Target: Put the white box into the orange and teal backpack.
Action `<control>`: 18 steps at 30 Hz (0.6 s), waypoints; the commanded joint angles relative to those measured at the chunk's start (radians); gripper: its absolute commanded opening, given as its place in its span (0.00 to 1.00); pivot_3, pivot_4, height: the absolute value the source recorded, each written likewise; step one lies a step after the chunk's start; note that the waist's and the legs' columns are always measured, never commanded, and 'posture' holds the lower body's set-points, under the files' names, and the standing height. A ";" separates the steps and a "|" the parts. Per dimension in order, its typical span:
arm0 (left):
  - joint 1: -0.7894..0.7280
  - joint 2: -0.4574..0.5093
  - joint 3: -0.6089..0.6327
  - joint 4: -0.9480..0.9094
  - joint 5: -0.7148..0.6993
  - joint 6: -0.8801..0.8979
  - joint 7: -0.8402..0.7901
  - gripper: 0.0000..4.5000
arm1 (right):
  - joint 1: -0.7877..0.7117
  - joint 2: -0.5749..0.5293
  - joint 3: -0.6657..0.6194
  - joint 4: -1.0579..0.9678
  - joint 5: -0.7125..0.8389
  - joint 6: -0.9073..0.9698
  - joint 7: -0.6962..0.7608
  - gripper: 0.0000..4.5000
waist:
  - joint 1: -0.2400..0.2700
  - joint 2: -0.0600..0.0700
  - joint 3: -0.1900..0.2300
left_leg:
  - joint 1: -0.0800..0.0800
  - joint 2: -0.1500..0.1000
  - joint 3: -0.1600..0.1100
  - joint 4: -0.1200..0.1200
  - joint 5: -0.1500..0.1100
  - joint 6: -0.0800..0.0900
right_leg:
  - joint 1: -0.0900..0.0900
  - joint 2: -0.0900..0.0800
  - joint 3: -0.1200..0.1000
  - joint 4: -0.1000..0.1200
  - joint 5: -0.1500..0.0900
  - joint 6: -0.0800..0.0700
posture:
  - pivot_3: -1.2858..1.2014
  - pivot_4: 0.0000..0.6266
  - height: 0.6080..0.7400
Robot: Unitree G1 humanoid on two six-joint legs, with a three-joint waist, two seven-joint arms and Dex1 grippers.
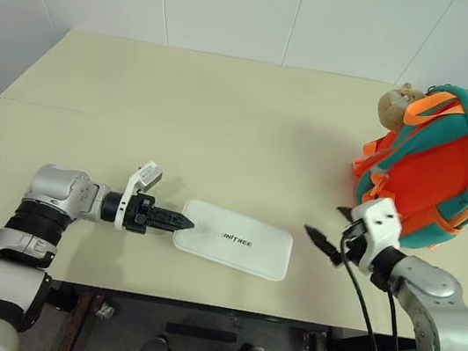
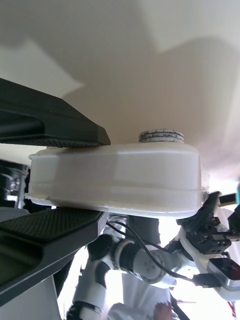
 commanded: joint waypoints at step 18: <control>0.055 -0.239 0.584 -0.239 -0.196 0.268 0.433 0.28 | -0.231 0.100 -0.105 0.206 -0.010 -0.080 -0.267 1.00 | -0.002 0.000 0.000 | 0.002 0.000 0.002 -0.001 0.000 0.000 | -0.001 0.000 0.003 0.001 0.003 0.005 | 0.52 0.24 1.00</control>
